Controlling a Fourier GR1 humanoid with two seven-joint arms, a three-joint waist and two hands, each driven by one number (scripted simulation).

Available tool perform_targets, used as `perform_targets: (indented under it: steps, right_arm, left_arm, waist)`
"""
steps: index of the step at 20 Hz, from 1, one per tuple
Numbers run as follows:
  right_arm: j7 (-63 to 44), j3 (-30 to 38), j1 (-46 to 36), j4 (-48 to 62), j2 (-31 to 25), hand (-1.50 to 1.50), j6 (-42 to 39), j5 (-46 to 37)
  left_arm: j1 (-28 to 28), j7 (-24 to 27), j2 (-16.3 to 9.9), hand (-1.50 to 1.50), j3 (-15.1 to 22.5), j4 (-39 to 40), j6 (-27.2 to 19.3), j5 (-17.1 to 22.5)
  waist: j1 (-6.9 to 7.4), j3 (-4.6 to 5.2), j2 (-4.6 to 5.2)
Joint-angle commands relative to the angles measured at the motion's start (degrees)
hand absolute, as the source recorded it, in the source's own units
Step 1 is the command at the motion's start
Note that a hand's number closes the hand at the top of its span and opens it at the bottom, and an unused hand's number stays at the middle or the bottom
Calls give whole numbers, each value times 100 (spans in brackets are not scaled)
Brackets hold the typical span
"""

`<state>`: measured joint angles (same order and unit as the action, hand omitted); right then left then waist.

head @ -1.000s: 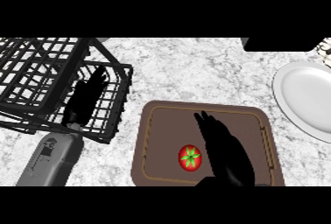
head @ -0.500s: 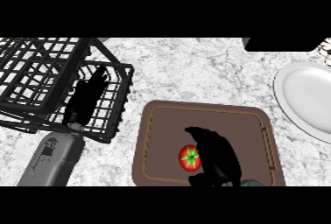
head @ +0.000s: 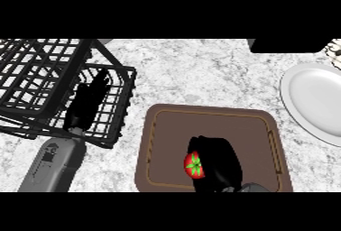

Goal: Pick the tomato from the tray and place it in the plate

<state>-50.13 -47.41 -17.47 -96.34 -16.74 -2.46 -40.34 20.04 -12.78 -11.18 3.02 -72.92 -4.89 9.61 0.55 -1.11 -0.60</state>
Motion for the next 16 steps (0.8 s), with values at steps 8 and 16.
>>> perform_targets:
  steps: [8,16]
  right_arm:
    - [1427,-623,1702,-1996,-1964,150,985,-603]
    - [1922,265,2457,-3383,-2380,150,2852,-1074]
  left_arm:
    - [-1199,-83,172,0,-50,-55,10,123]
    - [-1334,-38,283,0,-58,-50,23,72]
  waist:
    - [-225,96,-64]
    - [-315,91,-42]
